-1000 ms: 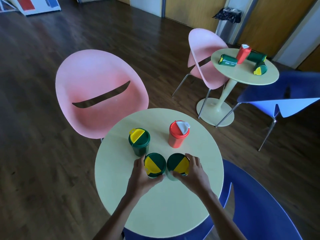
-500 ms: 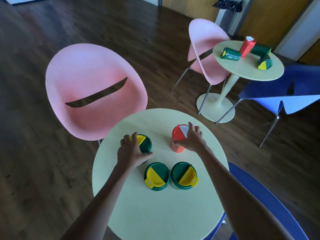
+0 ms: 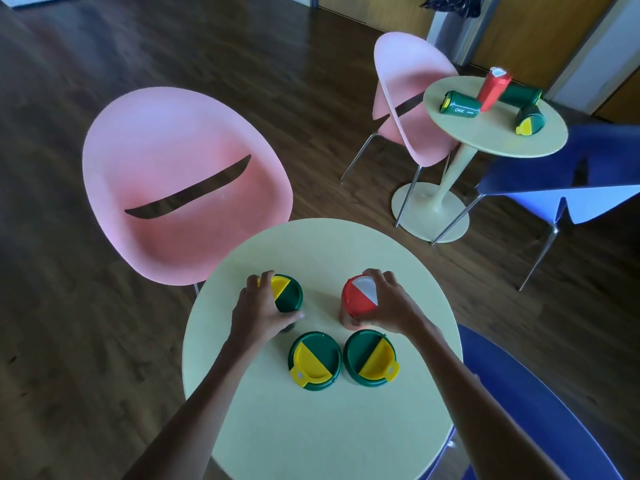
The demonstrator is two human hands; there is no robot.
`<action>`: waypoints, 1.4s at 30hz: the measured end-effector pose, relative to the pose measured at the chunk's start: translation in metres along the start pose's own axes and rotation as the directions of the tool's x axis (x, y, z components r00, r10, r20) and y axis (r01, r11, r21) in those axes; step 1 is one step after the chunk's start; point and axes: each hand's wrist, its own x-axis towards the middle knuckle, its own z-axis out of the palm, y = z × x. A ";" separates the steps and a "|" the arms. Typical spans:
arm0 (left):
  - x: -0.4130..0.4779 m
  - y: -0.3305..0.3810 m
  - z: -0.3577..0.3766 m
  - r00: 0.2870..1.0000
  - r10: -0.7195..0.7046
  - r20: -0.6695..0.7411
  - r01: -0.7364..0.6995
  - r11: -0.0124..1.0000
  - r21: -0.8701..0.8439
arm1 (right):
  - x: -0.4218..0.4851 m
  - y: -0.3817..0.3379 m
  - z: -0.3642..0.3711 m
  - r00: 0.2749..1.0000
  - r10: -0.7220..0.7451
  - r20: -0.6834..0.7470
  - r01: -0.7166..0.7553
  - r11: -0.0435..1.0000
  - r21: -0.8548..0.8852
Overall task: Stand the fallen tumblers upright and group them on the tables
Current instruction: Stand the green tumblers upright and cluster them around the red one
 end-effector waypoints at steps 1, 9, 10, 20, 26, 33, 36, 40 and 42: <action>0.000 0.002 0.000 1.000 -0.001 0.000 0.001 1.000 0.001 | -0.001 0.000 -0.001 1.000 -0.007 0.021 0.007 1.000 0.004; 0.000 0.038 0.011 0.996 0.066 0.056 -0.066 0.998 -0.012 | -0.004 -0.004 -0.007 0.999 0.020 0.048 -0.022 0.999 0.025; -0.002 0.042 0.014 0.995 0.077 0.070 -0.076 0.997 -0.024 | -0.005 -0.005 -0.007 0.999 0.025 0.037 -0.026 0.999 0.023; -0.010 0.050 0.026 0.981 0.119 0.155 -0.116 0.993 -0.026 | -0.015 -0.003 -0.009 1.000 0.022 0.006 -0.023 0.999 0.030; -0.010 0.045 0.026 0.986 0.104 0.128 -0.101 0.994 -0.032 | -0.015 -0.006 -0.007 1.000 0.008 0.021 -0.008 1.000 0.026; -0.011 0.043 0.028 0.987 0.105 0.119 -0.102 0.994 -0.027 | -0.016 0.000 -0.007 0.999 -0.022 0.026 0.020 0.999 0.048; -0.011 0.041 0.029 0.984 0.127 0.128 -0.125 0.992 -0.027 | -0.018 0.003 -0.004 1.000 -0.016 0.017 0.015 0.998 0.067; -0.021 0.033 0.026 0.982 0.178 0.070 -0.168 0.977 -0.129 | -0.025 0.004 -0.001 0.997 0.043 -0.064 -0.029 0.979 0.202; -0.038 0.027 0.023 0.976 0.215 -0.038 -0.217 0.936 -0.275 | -0.039 0.009 0.002 0.983 0.102 -0.154 -0.047 0.944 0.328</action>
